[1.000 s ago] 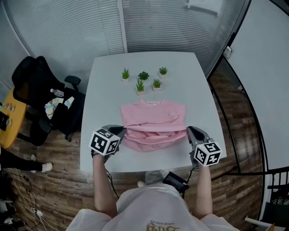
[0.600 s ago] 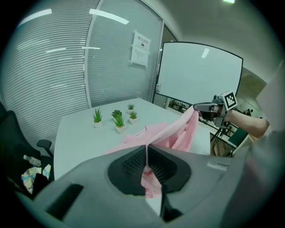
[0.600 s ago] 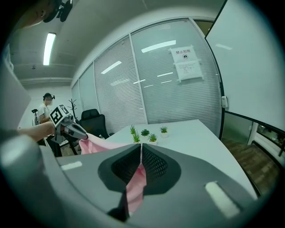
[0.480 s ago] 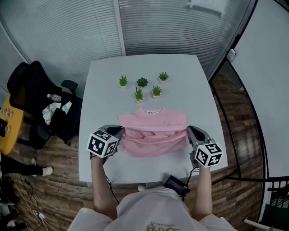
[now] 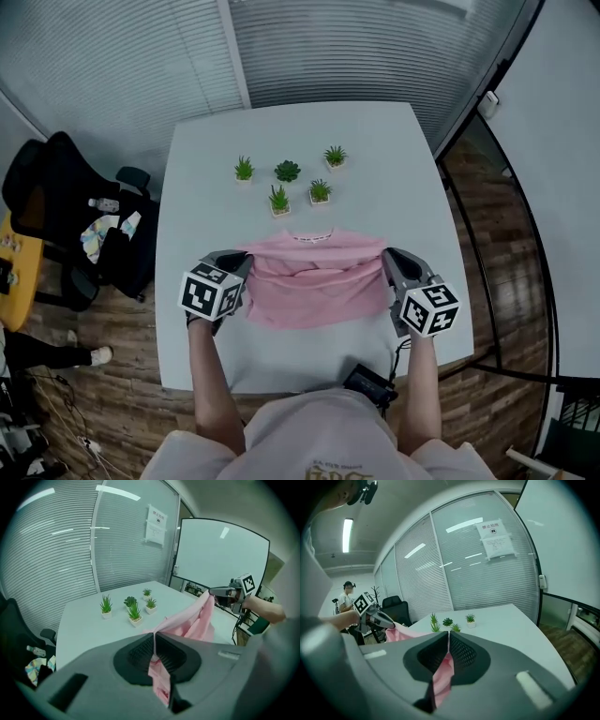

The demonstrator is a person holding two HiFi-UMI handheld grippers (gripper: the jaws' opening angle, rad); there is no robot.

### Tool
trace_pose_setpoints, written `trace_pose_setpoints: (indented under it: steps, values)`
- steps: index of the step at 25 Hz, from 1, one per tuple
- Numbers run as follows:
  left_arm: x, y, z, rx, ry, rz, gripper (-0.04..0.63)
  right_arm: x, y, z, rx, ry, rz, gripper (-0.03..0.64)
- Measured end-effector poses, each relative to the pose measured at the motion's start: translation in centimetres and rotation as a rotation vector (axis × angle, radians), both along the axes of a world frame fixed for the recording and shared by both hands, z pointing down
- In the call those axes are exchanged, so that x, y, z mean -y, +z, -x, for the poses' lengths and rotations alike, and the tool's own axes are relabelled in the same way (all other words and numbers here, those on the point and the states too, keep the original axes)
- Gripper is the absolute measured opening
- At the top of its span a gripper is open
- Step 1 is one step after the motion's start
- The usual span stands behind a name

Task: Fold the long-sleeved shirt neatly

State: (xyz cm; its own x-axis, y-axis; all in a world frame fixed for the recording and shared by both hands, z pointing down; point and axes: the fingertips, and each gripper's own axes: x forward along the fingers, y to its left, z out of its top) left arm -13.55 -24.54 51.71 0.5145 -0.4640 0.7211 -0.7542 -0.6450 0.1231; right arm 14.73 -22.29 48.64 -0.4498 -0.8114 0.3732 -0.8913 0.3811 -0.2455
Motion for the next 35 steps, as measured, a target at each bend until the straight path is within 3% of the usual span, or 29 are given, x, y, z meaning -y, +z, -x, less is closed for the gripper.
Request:
trace_pose_setpoints:
  steps: [20,25,29,35]
  values:
    - [6.6,10.9,-1.2,0.076,-0.067,0.149,0.02,7.5,10.9,-0.6,0.012,-0.002,0.181,0.025]
    - [7.6,13.3,-1.0,0.131,-0.096,0.147,0.026,8.5,13.3,-0.6,-0.009,-0.004,0.23,0.029]
    - [8.4,14.7,-0.2,0.237,-0.143,0.096,0.134,8.7,14.4,-0.5,-0.073,-0.001,0.251,0.065]
    - [8.6,13.5,0.7,0.234,-0.203,0.025,0.218,8.2,12.9,-0.8,-0.041,0.023,0.212,0.081]
